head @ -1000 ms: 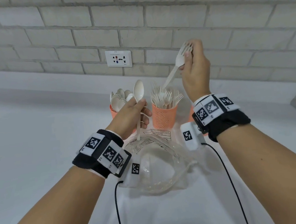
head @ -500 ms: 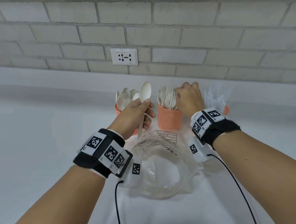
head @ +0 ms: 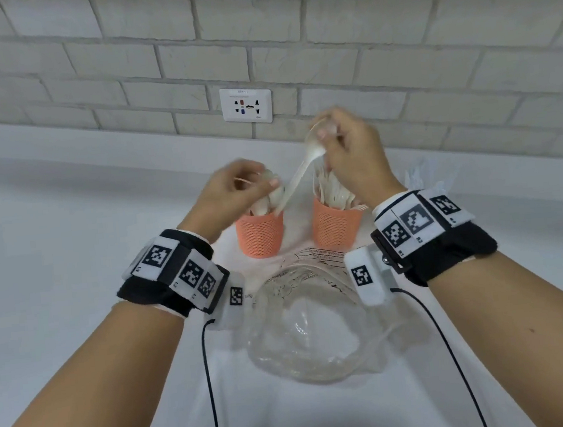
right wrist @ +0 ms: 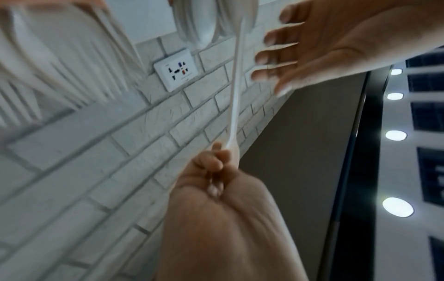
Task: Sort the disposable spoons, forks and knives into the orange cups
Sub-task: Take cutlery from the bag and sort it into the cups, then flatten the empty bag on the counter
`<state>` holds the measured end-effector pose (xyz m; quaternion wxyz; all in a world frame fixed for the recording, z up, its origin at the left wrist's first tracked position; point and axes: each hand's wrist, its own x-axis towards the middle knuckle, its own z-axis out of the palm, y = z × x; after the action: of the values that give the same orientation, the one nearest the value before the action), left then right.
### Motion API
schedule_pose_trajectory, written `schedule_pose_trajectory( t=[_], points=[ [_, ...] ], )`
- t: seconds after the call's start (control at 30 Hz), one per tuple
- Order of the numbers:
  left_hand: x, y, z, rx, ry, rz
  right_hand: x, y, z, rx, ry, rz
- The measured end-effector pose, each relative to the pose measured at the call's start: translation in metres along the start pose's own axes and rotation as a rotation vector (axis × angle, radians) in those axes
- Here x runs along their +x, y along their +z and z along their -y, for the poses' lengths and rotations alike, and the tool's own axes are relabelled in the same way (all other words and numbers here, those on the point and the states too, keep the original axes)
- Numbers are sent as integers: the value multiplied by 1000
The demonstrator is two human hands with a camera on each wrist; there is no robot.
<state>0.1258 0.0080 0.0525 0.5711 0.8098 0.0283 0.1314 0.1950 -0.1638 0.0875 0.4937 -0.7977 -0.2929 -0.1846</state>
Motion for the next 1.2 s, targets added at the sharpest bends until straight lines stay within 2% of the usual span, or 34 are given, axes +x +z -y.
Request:
schedule_pose_trajectory(
  t=[0.07, 0.1, 0.2, 0.27, 0.37, 0.53, 0.63, 0.7, 0.8, 0.9, 0.97, 1.03, 1.07, 1.1, 1.13, 1.2],
  points=[
    [9, -16, 19, 3, -40, -203, 4, -1, 1, -17, -132, -213],
    [12, -20, 28, 38, -82, -219, 5, 3, 3, -17, -181, -279],
    [19, -13, 50, 118, -189, -36, 8, 25, 7, -42, -233, -293],
    [24, -2, 59, 108, -203, 25, 8, 43, 6, -82, -236, -216],
    [28, 10, 68, 117, -180, -18, 5, 64, 0, -172, -159, -31],
    [30, 16, 74, 69, -127, -49, -4, 81, -14, -609, -65, 372],
    [31, 15, 77, 85, -120, -34, -9, 85, -16, -668, 17, 558],
    [29, 12, 74, 106, -145, -11, -7, 82, -9, -679, 65, 598],
    [26, 0, 65, 185, -199, 98, -3, 65, 10, -541, 76, 496],
    [10, -25, 48, 502, -293, 96, -11, 32, 26, -357, 63, 430],
    [-9, -38, 33, 664, -214, 16, -25, 8, 28, -295, 97, 531],
    [-31, -35, 16, 684, -44, -5, -46, -8, 22, -304, 202, 754],
    [-43, -26, 9, 681, 13, 71, -58, -10, 13, -361, 261, 888],
    [-54, -14, 6, 703, 46, 203, -71, -9, 3, -438, 309, 998],
    [-65, 1, 7, 758, 49, 365, -84, -5, -9, -510, 350, 1062],
    [-82, 27, 16, 966, -9, 674, -109, 3, -29, -579, 400, 1091]
  ],
)
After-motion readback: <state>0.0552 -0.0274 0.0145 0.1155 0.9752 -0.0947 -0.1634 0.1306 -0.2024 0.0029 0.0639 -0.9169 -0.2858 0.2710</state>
